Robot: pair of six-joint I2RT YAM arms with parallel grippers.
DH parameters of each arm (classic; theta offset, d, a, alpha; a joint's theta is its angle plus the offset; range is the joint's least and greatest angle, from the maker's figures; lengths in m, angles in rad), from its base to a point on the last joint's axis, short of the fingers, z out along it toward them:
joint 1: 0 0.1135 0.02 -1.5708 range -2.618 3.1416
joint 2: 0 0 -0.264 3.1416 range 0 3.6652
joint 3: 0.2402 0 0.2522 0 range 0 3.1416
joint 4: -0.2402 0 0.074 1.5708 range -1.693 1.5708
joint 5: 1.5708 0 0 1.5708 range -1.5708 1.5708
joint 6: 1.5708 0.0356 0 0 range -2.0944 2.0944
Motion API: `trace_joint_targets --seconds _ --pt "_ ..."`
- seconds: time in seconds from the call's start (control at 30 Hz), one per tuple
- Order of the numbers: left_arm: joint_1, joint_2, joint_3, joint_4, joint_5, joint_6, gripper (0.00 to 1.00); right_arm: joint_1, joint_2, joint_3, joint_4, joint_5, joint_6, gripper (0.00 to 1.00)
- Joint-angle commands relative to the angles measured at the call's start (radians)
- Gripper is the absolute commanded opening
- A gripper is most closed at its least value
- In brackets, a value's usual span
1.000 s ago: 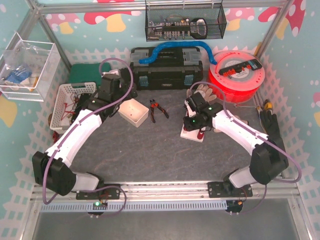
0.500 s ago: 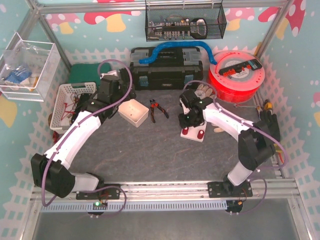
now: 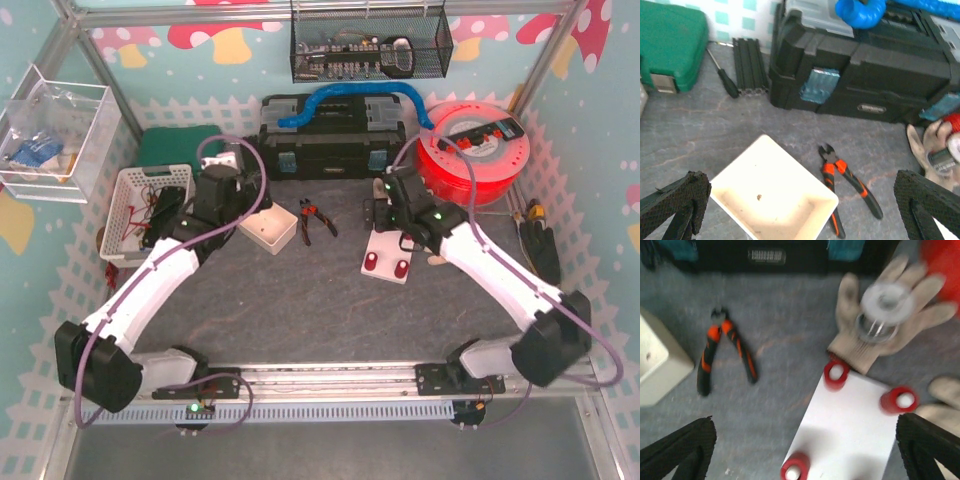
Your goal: Install the large spring
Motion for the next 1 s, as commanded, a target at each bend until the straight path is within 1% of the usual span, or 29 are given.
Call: trace_joint_targets --seconds 0.0,0.07,0.1,0.2,0.27,0.33,0.37,0.43,0.47,0.53,0.57,0.63,0.67,0.73,0.8,0.9,0.97 --pt "-0.014 -0.061 -0.124 0.162 0.103 0.050 0.99 -0.003 -0.116 -0.152 0.312 0.248 0.031 0.99" --pt "-0.014 -0.100 -0.199 0.275 0.155 0.050 0.99 -0.003 -0.151 -0.204 0.420 0.339 0.033 0.99" --pt "-0.014 -0.126 -0.235 0.305 0.184 0.064 0.99 -0.003 -0.169 -0.228 0.473 0.368 0.025 0.99" --pt "-0.014 -0.204 -0.322 0.418 0.188 0.138 0.99 -0.003 -0.217 -0.305 0.607 0.413 -0.029 0.99" --pt "-0.033 -0.262 -0.388 0.473 0.203 0.228 0.99 -0.005 -0.263 -0.359 0.661 0.413 -0.071 0.99" --pt "-0.040 -0.313 -0.454 0.505 0.163 0.267 0.99 -0.005 -0.328 -0.439 0.710 0.409 -0.101 0.99" --pt "-0.040 -0.342 -0.481 0.508 0.133 0.266 0.99 -0.005 -0.363 -0.482 0.750 0.401 -0.130 0.98" --pt "-0.039 -0.399 -0.534 0.511 0.100 0.312 0.99 -0.003 -0.439 -0.558 0.823 0.383 -0.192 0.98" --pt "-0.038 -0.431 -0.562 0.516 0.059 0.326 0.99 -0.004 -0.479 -0.590 0.850 0.380 -0.232 0.98" --pt "-0.036 -0.497 -0.628 0.557 0.018 0.380 0.99 -0.005 -0.547 -0.637 0.858 0.385 -0.290 0.98" --pt "-0.033 -0.529 -0.664 0.588 0.017 0.432 0.99 -0.006 -0.578 -0.656 0.859 0.391 -0.321 0.99" --pt "-0.025 -0.585 -0.742 0.674 0.012 0.466 0.99 -0.009 -0.621 -0.685 0.866 0.384 -0.385 0.99" --pt "-0.023 -0.602 -0.776 0.723 0.019 0.464 0.99 -0.011 -0.632 -0.693 0.868 0.378 -0.412 0.99" --pt "0.035 -0.619 -0.824 0.807 0.058 0.427 0.99 -0.012 -0.639 -0.706 0.880 0.368 -0.451 0.99" --pt "0.088 -0.611 -0.835 0.842 0.161 0.390 0.99 -0.014 -0.625 -0.721 0.908 0.360 -0.488 0.99" --pt "0.145 -0.568 -0.847 0.873 0.200 0.320 0.99 -0.022 -0.572 -0.739 0.948 0.391 -0.525 0.99" --pt "0.185 -0.526 -0.855 0.907 0.219 0.302 0.99 -0.034 -0.547 -0.766 1.002 0.423 -0.546 0.99"
